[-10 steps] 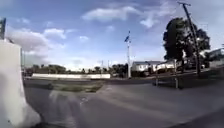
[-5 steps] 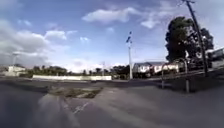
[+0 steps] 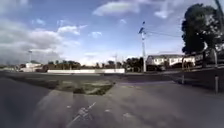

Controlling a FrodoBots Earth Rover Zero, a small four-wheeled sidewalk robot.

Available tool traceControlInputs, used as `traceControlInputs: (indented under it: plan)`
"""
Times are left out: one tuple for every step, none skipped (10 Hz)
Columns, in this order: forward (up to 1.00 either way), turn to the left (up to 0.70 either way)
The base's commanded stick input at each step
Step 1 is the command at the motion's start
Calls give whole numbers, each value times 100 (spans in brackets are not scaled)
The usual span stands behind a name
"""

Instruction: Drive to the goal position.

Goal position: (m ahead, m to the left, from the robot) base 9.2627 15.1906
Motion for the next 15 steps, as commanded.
traceControlInputs:
  plan:
    - [100, 40]
    - [100, 40]
    - [100, 40]
    - [100, 40]
    - [100, 40]
    - [100, 40]
    - [100, 40]
    - [100, 40]
    - [100, 40]
    - [100, 40]
    - [100, 40]
    - [100, 40]
    - [100, 40]
    - [100, 40]
    - [100, 40]
